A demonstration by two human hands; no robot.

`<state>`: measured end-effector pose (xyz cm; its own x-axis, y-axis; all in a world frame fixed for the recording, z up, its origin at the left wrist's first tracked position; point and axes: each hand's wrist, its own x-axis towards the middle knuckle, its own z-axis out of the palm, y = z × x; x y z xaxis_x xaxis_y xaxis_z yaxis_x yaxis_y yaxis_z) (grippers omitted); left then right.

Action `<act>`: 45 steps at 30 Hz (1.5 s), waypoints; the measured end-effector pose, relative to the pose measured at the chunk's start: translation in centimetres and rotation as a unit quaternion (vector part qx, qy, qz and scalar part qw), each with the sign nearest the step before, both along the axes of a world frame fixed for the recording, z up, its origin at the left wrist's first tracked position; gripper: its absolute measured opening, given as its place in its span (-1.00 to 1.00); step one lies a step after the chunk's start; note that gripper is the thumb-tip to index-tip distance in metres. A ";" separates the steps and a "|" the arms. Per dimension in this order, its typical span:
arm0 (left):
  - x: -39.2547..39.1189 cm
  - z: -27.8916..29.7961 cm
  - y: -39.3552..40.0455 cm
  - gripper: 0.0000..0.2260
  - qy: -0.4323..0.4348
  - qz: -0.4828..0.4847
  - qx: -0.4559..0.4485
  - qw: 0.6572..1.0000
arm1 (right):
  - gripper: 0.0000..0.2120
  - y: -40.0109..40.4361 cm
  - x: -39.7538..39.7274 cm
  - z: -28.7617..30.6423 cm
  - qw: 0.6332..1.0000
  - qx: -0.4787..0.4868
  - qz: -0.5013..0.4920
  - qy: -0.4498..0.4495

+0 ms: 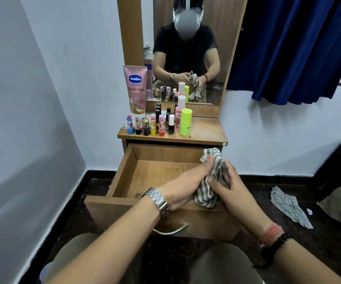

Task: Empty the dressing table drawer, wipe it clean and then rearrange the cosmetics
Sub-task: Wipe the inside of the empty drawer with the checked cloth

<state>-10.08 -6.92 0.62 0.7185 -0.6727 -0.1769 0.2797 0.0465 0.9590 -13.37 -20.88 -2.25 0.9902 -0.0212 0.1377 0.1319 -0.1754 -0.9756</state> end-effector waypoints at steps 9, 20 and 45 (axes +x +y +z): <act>-0.7 -4.7 2.9 -0.46 -0.498 0.089 0.308 0.806 | -0.56 -0.6 1.2 -0.5 0.995 -0.086 -0.059 0.000; -0.5 -5.9 3.2 -0.57 -0.512 0.065 0.471 0.716 | -0.35 0.6 10.5 -0.8 0.862 -0.501 0.050 0.053; 1.6 -5.1 6.9 -0.54 -0.410 0.023 0.534 0.739 | -0.35 4.3 12.0 -4.6 0.694 -0.658 0.281 0.081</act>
